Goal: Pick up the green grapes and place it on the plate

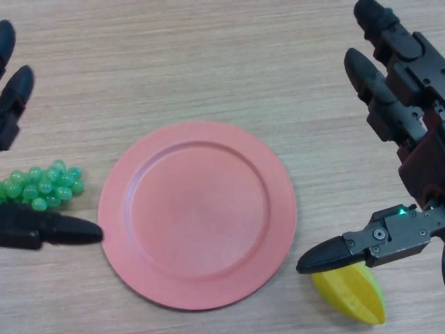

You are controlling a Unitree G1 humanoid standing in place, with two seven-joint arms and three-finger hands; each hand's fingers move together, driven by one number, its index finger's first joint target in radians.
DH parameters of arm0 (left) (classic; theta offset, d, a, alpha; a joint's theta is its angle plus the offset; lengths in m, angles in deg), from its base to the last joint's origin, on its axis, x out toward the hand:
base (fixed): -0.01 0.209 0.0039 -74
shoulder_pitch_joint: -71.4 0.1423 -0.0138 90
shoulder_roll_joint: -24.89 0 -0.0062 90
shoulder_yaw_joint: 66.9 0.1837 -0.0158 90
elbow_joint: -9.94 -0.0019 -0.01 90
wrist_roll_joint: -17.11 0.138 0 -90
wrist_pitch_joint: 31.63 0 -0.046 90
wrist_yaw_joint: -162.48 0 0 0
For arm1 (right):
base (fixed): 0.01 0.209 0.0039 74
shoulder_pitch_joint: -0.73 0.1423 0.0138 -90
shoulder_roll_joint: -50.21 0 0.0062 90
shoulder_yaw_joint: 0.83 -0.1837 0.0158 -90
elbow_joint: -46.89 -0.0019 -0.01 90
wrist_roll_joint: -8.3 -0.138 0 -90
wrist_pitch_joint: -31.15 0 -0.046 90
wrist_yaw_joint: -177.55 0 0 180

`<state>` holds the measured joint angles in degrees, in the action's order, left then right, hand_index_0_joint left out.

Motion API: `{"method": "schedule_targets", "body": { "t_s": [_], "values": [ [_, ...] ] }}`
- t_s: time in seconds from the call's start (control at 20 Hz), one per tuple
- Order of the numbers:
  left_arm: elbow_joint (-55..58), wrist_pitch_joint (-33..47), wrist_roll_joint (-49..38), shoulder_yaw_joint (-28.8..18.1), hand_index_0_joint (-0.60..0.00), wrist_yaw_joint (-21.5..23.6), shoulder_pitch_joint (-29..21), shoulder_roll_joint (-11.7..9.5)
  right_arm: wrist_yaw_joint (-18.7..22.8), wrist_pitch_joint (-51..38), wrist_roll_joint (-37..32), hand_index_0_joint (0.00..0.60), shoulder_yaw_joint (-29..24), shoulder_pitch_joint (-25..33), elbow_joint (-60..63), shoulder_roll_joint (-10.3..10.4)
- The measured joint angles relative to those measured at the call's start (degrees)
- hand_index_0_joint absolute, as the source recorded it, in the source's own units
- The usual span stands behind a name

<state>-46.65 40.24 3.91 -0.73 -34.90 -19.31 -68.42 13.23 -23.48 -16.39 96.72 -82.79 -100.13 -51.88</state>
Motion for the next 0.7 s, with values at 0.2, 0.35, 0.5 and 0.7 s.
{"method": "schedule_targets", "body": {
  "t_s": [0.2, 0.35, 0.5, 0.7],
  "values": [
    [-15.89, 13.11, 12.76, -0.12, 0.000, -0.78, -3.01, -4.63, -1.02, 0.01, 0.40, 0.000, -0.42, -0.29, -0.01, 1.02],
    [-23.56, 16.15, 17.27, 0.23, 0.000, -0.82, -4.95, -6.71, -0.97, 0.01, 0.40, 0.000, -0.82, -0.50, 0.00, 0.97],
    [-28.80, 20.47, 22.43, 0.60, 0.000, -0.82, -5.17, -7.82, -0.78, 0.01, 0.38, 0.000, -0.83, -0.49, 0.01, 0.60],
    [-35.57, 23.28, 32.41, 3.54, 0.000, -1.80, -4.85, -9.18, -0.71, 0.01, 0.23, 0.000, -1.19, -0.64, 0.01, 0.59]
  ]
}}
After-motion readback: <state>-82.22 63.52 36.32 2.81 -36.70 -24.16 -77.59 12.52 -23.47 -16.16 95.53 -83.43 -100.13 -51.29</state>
